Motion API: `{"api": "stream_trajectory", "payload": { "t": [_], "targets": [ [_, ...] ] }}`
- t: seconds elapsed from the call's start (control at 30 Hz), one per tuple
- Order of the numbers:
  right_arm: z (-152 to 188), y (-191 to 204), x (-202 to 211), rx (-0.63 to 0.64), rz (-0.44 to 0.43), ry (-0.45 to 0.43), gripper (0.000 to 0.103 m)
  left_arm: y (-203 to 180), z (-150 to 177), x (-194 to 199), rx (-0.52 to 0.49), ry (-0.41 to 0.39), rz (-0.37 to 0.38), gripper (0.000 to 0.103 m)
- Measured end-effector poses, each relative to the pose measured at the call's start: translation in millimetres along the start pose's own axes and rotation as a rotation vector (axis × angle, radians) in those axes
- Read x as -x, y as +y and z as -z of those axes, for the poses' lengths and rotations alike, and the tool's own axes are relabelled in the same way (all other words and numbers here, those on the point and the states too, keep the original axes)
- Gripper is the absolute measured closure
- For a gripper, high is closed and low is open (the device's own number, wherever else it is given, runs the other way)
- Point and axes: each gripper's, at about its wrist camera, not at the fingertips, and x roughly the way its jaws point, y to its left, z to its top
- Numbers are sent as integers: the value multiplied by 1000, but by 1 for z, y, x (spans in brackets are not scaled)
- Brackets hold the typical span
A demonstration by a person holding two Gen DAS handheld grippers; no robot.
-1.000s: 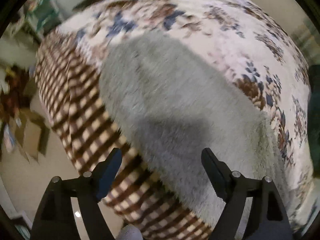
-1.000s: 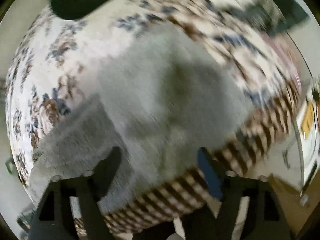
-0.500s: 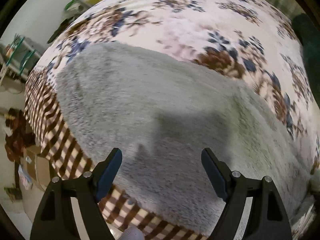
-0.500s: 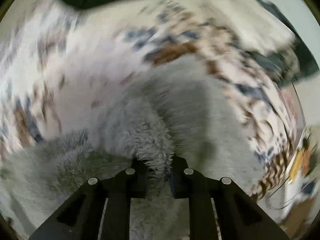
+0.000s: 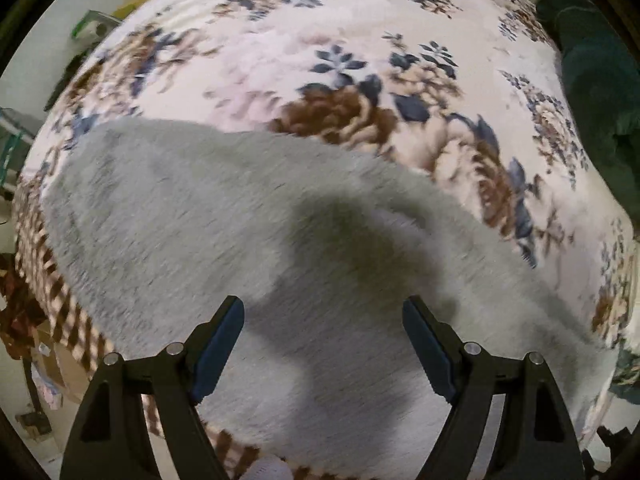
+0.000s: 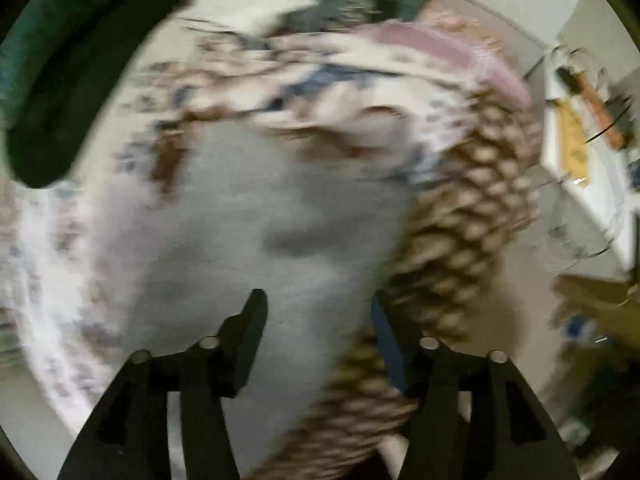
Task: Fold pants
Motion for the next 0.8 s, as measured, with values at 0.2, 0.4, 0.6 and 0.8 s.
{"api": "stream_trajectory", "payload": {
  "t": [0.2,0.4,0.6,0.8],
  "targets": [
    [37,122,-68,29,-233,298,45,-16,-43,-28,32,68,5,22],
    [55,183,-136,54,-87,335,57,-14,-65,-68,67,107,-61,89],
    [56,180,-120,63,-44,219,100,-9,-66,-74,66,89,-50,97],
    [48,184,-104,92,-62,152,101,-4,-74,-59,84,67,-15,97]
  ]
}}
